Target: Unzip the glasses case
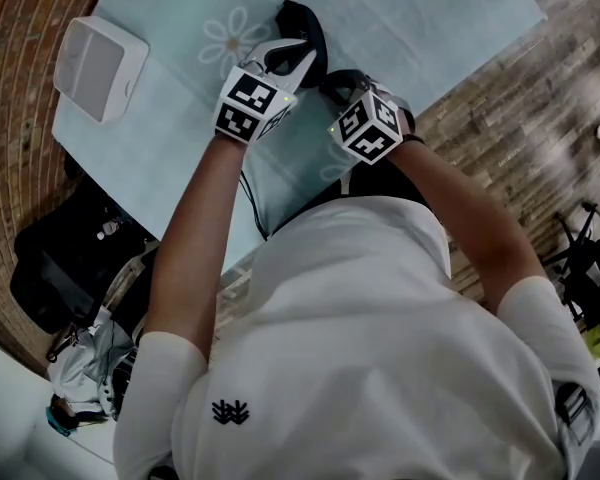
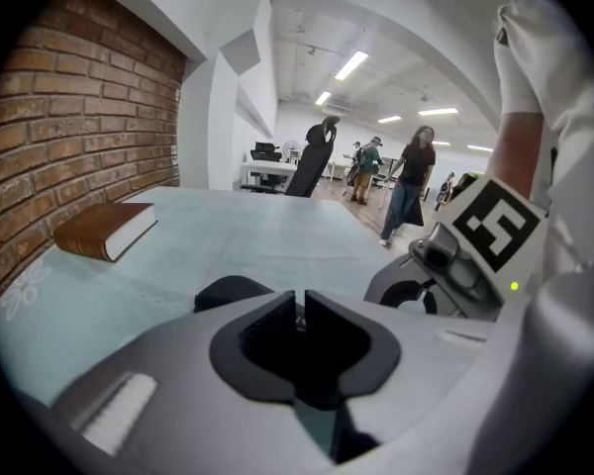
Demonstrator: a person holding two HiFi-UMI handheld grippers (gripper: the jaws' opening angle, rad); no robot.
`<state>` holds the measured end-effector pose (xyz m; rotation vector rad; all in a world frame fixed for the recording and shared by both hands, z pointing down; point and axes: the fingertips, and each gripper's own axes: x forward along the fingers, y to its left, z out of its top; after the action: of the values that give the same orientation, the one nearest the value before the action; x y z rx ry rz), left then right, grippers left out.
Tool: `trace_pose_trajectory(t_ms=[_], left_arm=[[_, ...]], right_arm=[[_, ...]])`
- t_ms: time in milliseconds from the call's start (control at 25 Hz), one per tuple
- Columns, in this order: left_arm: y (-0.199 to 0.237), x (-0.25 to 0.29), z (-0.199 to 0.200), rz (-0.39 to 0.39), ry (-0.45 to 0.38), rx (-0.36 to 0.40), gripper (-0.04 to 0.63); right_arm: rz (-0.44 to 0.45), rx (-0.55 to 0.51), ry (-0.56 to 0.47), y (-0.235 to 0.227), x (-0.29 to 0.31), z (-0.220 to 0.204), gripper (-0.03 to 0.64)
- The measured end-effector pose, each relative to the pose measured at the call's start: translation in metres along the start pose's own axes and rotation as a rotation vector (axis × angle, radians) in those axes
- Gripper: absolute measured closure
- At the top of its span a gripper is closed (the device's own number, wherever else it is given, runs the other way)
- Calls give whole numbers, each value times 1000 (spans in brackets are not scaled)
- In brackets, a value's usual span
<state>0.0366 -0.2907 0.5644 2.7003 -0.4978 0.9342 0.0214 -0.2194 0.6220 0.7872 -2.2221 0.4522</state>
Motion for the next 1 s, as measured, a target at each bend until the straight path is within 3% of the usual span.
trace_pose_trajectory(t_ms=[80,480,1000], left_arm=[[-2,3,-1,0,4,6,541],[5,5,-1,39,-32,13,545],[-4,8,3,-4,-10,22,545]], right_arm=[[-3,16,-3,1,-1,-1,609],[15,45,-1,0,-5,-2,615],[20,23,33,-17,-15,-8,617]])
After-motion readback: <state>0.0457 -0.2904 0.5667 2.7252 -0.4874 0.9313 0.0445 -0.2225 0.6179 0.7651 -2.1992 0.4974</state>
